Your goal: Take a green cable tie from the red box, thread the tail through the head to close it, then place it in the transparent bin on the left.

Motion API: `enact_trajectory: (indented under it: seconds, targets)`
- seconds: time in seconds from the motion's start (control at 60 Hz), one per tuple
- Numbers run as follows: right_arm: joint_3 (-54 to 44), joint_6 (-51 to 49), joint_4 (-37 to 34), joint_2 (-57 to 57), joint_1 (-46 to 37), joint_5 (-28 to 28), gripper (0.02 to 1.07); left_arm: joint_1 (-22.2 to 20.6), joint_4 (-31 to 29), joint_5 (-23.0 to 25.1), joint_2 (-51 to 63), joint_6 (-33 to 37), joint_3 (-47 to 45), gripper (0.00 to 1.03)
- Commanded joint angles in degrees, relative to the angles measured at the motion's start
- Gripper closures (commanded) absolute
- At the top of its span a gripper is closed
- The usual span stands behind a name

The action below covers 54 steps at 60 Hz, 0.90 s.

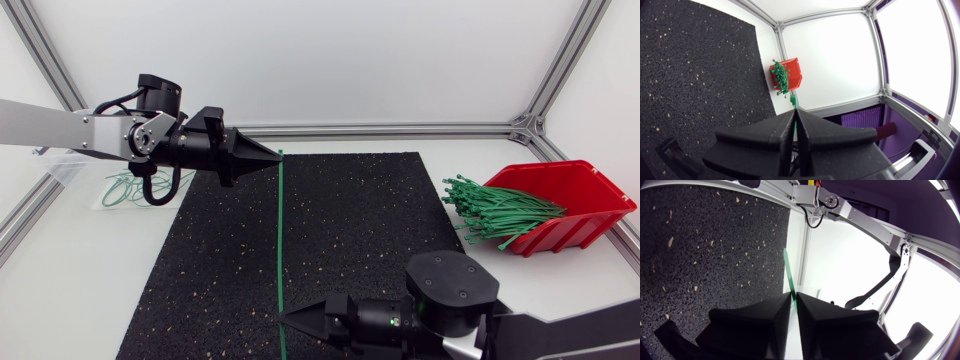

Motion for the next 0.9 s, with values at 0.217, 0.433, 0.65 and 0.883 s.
enact_trajectory:
  seconds: [0.217,0.433,0.65,0.883]
  targets:
    - [3.9,12.3,-1.9,-1.1,-1.3,-4.0,1.01,-0.4,-0.4,-0.1,1.2,1.0,1.1,0.99]
    - [12.4,26.2,-23.8,-3.5,-1.9,-3.9,1.01,-0.5,-0.4,-0.6,0.7,1.7,0.6,0.99]
    - [25.5,42.2,-48.9,-1.1,-6.5,-12.9,1.01,-1.4,-0.6,-2.2,0.0,3.2,-0.4,0.99]
    - [34.1,48.4,-70.5,-1.1,-10.1,-25.0,1.01,-2.0,-0.6,-3.6,-0.8,4.8,-1.5,0.99]
